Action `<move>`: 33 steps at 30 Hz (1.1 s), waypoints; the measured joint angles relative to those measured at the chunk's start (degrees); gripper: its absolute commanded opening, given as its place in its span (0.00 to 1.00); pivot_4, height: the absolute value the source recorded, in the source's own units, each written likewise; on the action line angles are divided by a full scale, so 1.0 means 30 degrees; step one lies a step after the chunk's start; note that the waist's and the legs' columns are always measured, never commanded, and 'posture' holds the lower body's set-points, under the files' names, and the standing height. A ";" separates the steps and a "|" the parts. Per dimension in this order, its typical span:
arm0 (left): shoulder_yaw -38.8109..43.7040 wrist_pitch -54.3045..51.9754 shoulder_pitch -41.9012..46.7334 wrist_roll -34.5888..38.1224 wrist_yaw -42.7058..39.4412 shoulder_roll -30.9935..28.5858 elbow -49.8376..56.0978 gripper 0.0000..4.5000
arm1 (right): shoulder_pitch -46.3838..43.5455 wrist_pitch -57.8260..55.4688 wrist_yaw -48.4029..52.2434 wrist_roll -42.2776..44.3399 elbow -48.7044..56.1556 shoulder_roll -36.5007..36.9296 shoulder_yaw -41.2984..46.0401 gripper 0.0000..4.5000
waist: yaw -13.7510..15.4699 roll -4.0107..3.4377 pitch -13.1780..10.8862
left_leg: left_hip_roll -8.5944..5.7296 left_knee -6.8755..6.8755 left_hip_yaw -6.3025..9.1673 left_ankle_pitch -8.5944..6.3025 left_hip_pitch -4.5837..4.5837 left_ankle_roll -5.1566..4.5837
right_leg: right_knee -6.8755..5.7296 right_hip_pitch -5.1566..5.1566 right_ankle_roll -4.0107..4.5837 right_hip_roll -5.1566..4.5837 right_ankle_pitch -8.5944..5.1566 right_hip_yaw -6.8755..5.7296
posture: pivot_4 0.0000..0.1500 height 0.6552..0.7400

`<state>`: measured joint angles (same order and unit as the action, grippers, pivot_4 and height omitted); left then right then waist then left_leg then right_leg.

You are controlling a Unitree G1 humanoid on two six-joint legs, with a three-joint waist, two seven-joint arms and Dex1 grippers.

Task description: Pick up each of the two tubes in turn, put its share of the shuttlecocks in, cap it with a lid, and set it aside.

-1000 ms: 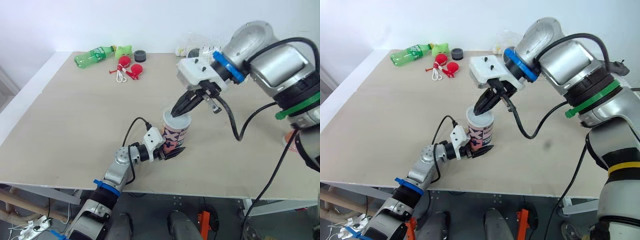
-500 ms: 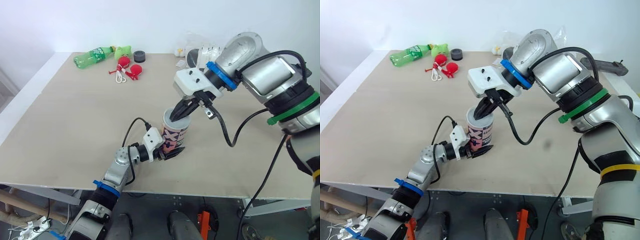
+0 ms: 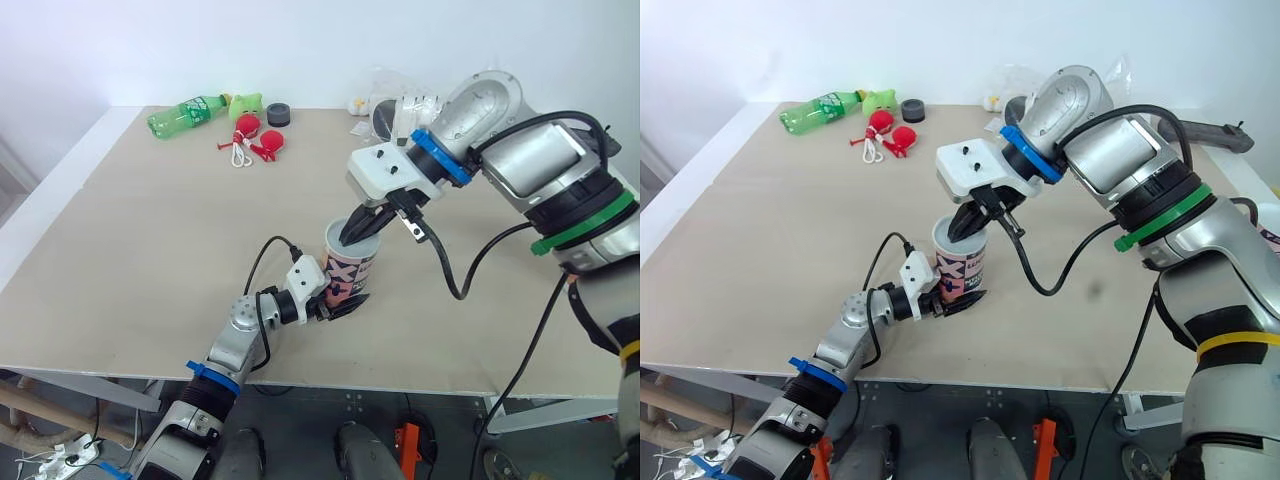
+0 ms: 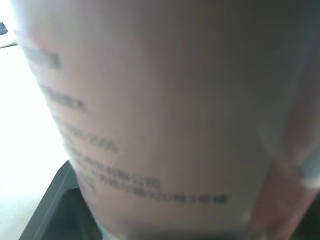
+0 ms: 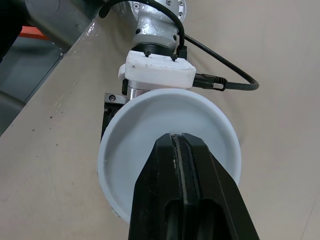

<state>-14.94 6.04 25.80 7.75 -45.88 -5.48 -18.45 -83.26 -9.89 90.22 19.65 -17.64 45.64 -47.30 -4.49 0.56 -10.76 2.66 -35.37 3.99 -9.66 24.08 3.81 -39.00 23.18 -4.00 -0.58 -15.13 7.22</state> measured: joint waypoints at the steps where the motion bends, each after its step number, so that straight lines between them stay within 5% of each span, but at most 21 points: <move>1: -0.0002 -0.0011 -0.0003 -0.0002 0.0001 -0.0001 -0.0001 0.70 | 0.0012 0.0004 -0.0001 -0.0038 0.0021 -0.0003 0.0000 0.01 | 0.0000 0.0001 0.0013 | 0.0001 0.0000 -0.0001 0.0000 -0.0001 0.0000 | 0.0000 0.0000 0.0002 0.0000 -0.0001 0.0000 | 1.00 1.00; 17: -0.0011 -0.0048 -0.0026 0.0011 -0.0002 -0.0035 0.0138 0.70 | 0.1155 -0.2504 -0.0003 0.1421 0.0165 -0.0301 0.2263 0.01 | 0.0006 0.0039 0.0032 | 0.0003 0.0013 0.0004 -0.0001 0.0038 -0.0002 | 0.0000 0.0032 0.0009 0.0004 -0.0010 0.0000 | 1.00 1.00; 26: -0.0032 -0.0320 -0.0324 0.0082 -0.0083 -0.0107 0.0716 0.70 | 0.6361 -0.7551 -0.3236 0.4743 0.3342 0.0835 1.1608 0.98 | 0.0080 0.0058 0.0005 | 0.0002 0.0015 0.0023 -0.0021 0.0076 -0.0032 | 0.0007 0.0042 0.0019 0.0003 -0.0045 -0.0026 | 1.00 1.00; 28: 0.0003 -0.0400 -0.0427 0.0129 -0.0102 -0.0152 0.0862 0.70 | 0.7988 -0.8420 -0.4117 0.5067 0.3891 0.1271 1.2790 0.99 | 0.0077 0.0053 0.0004 | 0.0001 0.0017 0.0014 -0.0021 0.0075 -0.0032 | 0.0007 0.0048 0.0018 0.0003 -0.0043 -0.0014 | 1.00 1.00; 29: 0.0019 -0.0465 -0.0504 0.0198 -0.0125 -0.0189 0.0967 0.89 | 0.8917 -0.8758 -0.4571 0.5181 0.4293 0.1530 1.3371 1.00 | 0.0071 0.0053 0.0003 | 0.0001 0.0015 0.0016 -0.0021 0.0073 -0.0033 | 0.0007 0.0044 0.0017 0.0003 -0.0044 -0.0019 | 1.00 1.00; 31: 0.0021 -0.0552 -0.0683 0.0263 -0.0171 -0.0288 0.0973 0.99 | 1.1566 -0.9277 -0.5758 0.5392 0.5861 0.1907 1.4983 1.00 | 0.0055 0.0058 0.0005 | 0.0003 0.0016 0.0018 -0.0029 0.0061 -0.0046 | 0.0006 0.0035 0.0016 0.0006 -0.0055 -0.0015 | 1.00 1.00; 33: 0.0055 -0.0688 -0.0869 0.0354 -0.0198 -0.0432 0.0988 0.99 | 1.3798 -0.9841 -0.7093 0.5775 0.7123 0.1710 1.6298 1.00 | -0.0010 0.0047 0.0004 | 0.0002 0.0022 0.0007 -0.0031 0.0050 -0.0050 | 0.0002 0.0037 0.0014 0.0009 -0.0053 0.0002 | 1.00 1.00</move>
<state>-14.77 3.97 23.19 8.81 -46.47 -6.77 -15.48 -41.87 -39.41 68.94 36.98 3.73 50.77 1.59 -4.52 0.70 -10.75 2.67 -35.31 4.02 -9.75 24.23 3.66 -39.00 23.29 -3.96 -0.56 -15.29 7.22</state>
